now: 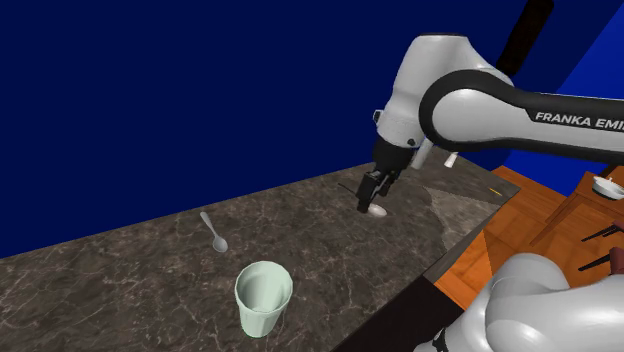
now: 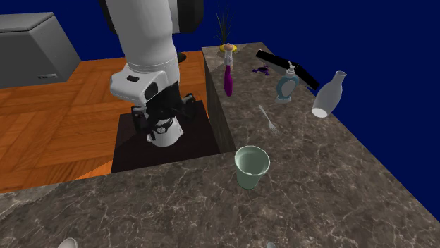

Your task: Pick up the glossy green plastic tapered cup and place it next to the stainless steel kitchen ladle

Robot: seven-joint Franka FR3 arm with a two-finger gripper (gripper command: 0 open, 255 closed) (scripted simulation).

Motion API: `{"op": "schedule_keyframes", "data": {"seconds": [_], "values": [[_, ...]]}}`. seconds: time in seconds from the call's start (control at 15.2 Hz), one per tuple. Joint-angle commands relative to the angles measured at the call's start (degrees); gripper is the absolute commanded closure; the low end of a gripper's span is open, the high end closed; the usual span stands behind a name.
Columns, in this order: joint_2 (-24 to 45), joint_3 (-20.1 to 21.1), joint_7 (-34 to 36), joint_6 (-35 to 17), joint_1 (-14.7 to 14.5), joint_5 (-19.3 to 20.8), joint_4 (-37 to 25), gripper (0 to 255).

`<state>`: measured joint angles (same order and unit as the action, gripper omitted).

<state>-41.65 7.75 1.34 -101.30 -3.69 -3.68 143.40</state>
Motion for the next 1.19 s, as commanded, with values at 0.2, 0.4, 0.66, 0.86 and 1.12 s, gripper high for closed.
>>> {"op": "schedule_keyframes", "data": {"seconds": [0.2,0.4,0.66,0.86,1.12], "values": [[5.3,3.6,3.1,-8.6,-2.3,-4.0,2.5,0],[9.4,5.9,4.8,-13.9,-3.7,-6.1,3.1,0],[15.8,8.9,7.0,-21.0,-5.2,-8.4,2.9,0],[21.2,11.2,8.7,-26.2,-6.2,-9.6,1.9,0],[27.3,13.5,10.7,-31.4,-7.0,-10.1,0.2,0]]}}
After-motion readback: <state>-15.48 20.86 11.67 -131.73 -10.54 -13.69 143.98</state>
